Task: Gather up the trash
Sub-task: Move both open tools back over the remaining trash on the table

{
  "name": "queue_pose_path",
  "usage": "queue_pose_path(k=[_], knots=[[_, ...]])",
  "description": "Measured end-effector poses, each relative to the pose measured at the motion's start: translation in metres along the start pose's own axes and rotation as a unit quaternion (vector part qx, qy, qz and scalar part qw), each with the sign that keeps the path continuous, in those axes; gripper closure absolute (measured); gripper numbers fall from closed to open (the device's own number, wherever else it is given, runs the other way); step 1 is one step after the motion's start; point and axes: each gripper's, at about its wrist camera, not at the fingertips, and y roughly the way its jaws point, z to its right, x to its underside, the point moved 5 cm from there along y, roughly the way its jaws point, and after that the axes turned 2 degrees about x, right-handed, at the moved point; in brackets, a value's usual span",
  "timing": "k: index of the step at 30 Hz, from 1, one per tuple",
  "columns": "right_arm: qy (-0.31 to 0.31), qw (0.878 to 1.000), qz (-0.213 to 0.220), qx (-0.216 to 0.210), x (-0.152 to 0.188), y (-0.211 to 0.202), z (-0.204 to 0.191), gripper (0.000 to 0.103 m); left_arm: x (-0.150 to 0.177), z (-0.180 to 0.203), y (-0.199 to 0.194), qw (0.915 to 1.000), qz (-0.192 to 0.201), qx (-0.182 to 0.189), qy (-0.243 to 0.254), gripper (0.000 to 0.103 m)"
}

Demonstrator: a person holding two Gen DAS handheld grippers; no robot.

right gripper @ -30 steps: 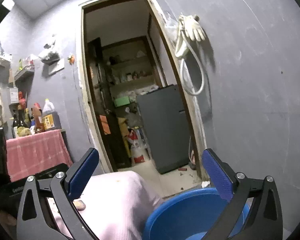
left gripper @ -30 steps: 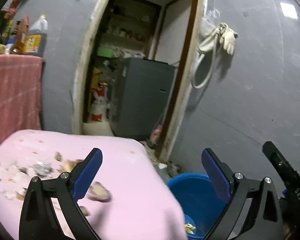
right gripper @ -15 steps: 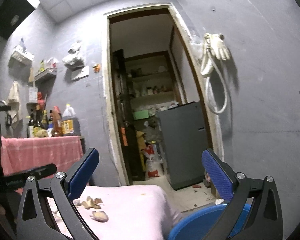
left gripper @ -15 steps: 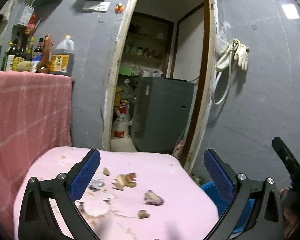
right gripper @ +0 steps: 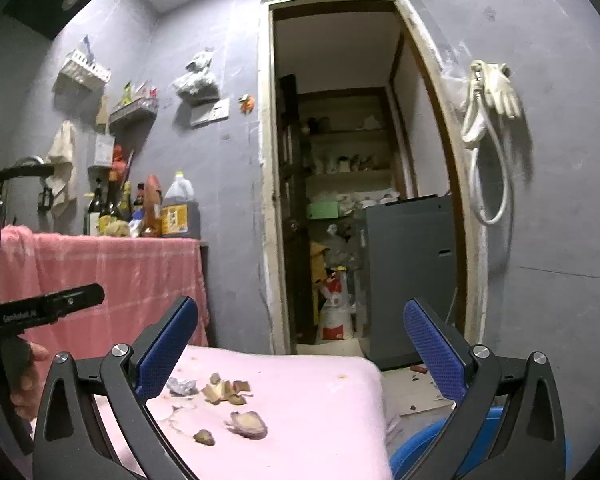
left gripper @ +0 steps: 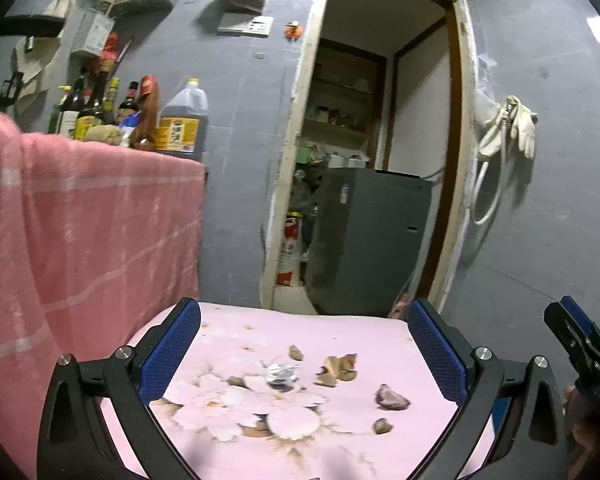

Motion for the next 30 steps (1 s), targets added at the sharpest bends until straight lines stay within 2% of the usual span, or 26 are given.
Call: queue_pose_path(k=[9, 12, 18, 25, 30], knots=[[-0.021, 0.999, -0.036, -0.019, 0.016, 0.017, -0.015, 0.000, 0.017, -0.029, 0.005, 0.9994, -0.012, -0.032, -0.003, 0.002], [-0.014, 0.997, -0.070, -0.031, 0.024, 0.028, -0.015, 0.000, 0.026, -0.035, 0.011, 0.9990, -0.028, -0.036, -0.003, 0.002], [0.001, 0.989, -0.142, -0.034, 0.046, 0.048, -0.014, 0.000, 0.044, -0.043, 0.027, 0.9960, -0.059, -0.067, 0.005, 0.002], [0.007, 0.980, -0.198, -0.027, 0.064, 0.063, -0.011, 0.000, 0.057, -0.052, 0.046, 0.9924, -0.104, -0.065, -0.006, 0.002], [0.012, 0.973, -0.227, -0.032, 0.073, 0.075, -0.015, 0.000, 0.055, -0.053, 0.056, 0.9917, -0.114, -0.060, 0.006, 0.002]])
